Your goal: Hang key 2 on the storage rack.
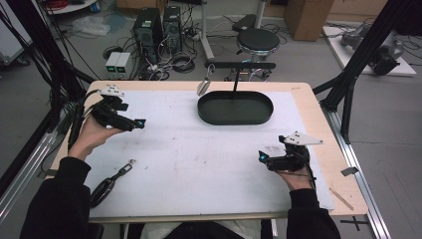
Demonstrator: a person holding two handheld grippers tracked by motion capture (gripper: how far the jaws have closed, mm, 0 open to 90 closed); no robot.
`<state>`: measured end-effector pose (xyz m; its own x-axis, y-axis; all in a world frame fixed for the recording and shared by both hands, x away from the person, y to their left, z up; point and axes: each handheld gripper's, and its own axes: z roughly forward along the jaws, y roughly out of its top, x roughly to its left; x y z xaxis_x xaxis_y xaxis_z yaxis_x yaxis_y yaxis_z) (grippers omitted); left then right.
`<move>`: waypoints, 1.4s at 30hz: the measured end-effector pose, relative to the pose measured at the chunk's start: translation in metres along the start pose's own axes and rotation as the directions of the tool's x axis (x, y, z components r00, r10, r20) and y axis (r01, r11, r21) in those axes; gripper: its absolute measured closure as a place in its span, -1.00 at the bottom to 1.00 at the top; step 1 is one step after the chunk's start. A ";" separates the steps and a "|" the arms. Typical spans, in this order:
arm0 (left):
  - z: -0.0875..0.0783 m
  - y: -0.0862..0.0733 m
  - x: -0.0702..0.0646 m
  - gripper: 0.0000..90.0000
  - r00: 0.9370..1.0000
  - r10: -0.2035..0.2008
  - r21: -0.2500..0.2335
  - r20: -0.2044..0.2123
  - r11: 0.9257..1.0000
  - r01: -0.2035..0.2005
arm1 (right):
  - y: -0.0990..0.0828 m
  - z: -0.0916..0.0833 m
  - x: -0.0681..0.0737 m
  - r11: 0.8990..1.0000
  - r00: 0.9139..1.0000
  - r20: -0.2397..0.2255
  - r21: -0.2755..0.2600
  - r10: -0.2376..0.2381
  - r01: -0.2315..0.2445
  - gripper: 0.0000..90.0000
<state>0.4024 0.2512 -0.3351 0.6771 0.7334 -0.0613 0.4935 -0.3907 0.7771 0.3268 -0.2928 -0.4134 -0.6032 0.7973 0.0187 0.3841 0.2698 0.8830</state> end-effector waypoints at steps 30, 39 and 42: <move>-0.004 -0.075 -0.014 -0.96 0.999 -0.041 0.150 0.013 0.988 0.038 | 0.000 0.001 0.003 1.000 1.000 -0.005 0.006 -0.007 0.007 -0.99; -0.005 -0.090 -0.019 -0.96 0.998 -0.057 0.200 0.040 0.979 0.048 | 0.000 0.001 0.002 1.000 1.000 -0.002 0.003 -0.015 0.015 -0.99; -0.007 -0.098 -0.022 -0.96 0.997 -0.063 0.222 0.048 0.974 0.051 | 0.000 0.001 0.002 1.000 1.000 -0.003 0.003 -0.014 0.014 -0.99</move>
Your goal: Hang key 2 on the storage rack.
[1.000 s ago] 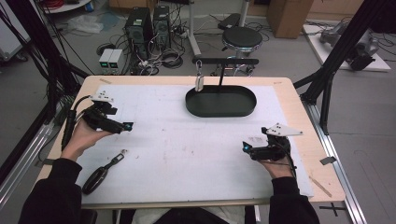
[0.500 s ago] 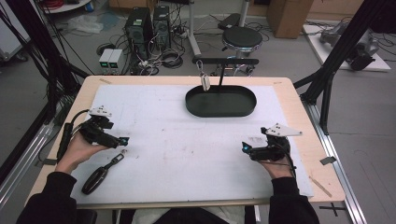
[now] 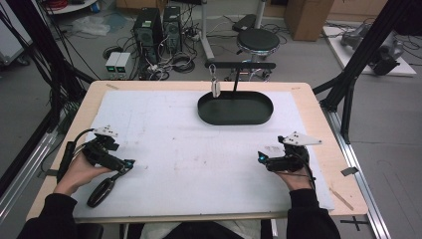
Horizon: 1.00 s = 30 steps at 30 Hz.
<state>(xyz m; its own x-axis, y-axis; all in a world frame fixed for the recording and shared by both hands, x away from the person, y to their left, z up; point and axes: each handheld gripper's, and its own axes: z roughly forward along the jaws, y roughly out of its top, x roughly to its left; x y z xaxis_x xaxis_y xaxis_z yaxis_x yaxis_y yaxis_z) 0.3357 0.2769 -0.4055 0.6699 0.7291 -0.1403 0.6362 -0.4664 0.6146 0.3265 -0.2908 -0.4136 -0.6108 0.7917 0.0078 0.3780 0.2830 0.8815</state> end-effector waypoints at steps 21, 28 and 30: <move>-0.011 -0.044 -0.010 -0.16 0.998 -0.059 0.111 -0.036 0.992 0.063 | 0.001 -0.001 0.001 1.000 1.000 0.002 0.005 0.003 -0.003 -0.99; -0.014 -0.049 -0.011 0.78 0.994 -0.047 0.072 -0.097 0.996 0.054 | 0.000 -0.001 0.001 1.000 1.000 0.005 0.004 -0.003 0.003 -0.99; -0.013 -0.052 -0.013 0.82 0.994 -0.037 0.053 -0.106 0.998 0.043 | 0.000 -0.001 0.001 1.000 1.000 0.006 0.003 -0.003 0.003 -0.99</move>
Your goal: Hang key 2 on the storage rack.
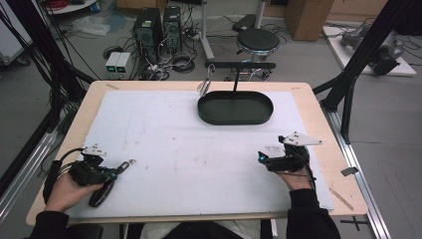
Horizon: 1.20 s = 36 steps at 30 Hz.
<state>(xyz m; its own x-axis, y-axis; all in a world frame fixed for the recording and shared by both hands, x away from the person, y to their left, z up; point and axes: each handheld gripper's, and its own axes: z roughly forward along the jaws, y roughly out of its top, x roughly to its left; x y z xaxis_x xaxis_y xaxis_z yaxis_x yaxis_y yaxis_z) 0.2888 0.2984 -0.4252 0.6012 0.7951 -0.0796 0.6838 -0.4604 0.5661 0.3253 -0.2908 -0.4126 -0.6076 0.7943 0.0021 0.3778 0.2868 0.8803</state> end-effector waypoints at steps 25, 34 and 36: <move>-0.034 0.033 -0.009 0.91 0.998 0.045 -0.139 0.033 0.990 -0.040 | 0.000 -0.001 0.000 1.000 1.000 0.001 -0.005 0.002 -0.002 -0.99; -0.044 0.058 -0.012 0.91 0.995 0.093 -0.148 0.035 0.985 -0.087 | 0.000 -0.001 0.000 1.000 1.000 0.000 -0.008 0.007 -0.007 -0.99; -0.045 0.063 -0.013 0.91 0.994 0.101 -0.150 0.034 0.984 -0.095 | 0.000 -0.001 0.000 1.000 1.000 -0.001 -0.007 0.008 -0.008 -0.99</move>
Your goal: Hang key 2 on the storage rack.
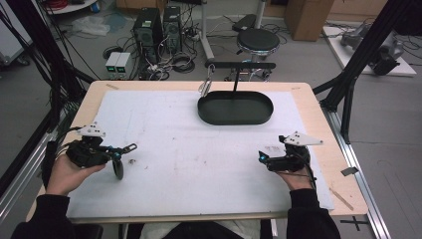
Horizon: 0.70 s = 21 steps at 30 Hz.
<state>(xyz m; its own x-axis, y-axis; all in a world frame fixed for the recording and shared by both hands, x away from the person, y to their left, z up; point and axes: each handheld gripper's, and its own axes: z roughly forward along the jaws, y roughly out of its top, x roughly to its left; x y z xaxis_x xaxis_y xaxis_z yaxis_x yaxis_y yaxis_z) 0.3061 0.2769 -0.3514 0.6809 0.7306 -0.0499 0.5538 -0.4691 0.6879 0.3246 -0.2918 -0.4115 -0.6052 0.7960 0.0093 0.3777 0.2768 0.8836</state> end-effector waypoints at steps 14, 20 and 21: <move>-0.002 0.043 0.001 0.91 0.999 0.053 -0.034 -0.009 0.998 -0.053 | 0.000 0.001 -0.001 1.000 1.000 -0.001 0.000 -0.006 0.006 -0.99; 0.000 0.061 -0.001 0.90 0.996 0.083 -0.038 -0.011 0.996 -0.083 | 0.000 0.001 -0.001 1.000 1.000 -0.001 0.001 -0.007 0.007 -0.99; 0.001 0.064 -0.001 0.91 0.996 0.086 -0.040 -0.009 0.995 -0.086 | 0.000 0.001 -0.002 1.000 1.000 -0.001 0.002 -0.006 0.006 -0.99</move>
<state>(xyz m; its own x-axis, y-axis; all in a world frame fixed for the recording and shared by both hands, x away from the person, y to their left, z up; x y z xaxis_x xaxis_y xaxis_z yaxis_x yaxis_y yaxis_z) 0.3408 0.2459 -0.3079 0.7217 0.6920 0.0157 0.4734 -0.5100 0.7182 0.3259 -0.2927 -0.4122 -0.6080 0.7940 0.0048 0.3756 0.2823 0.8828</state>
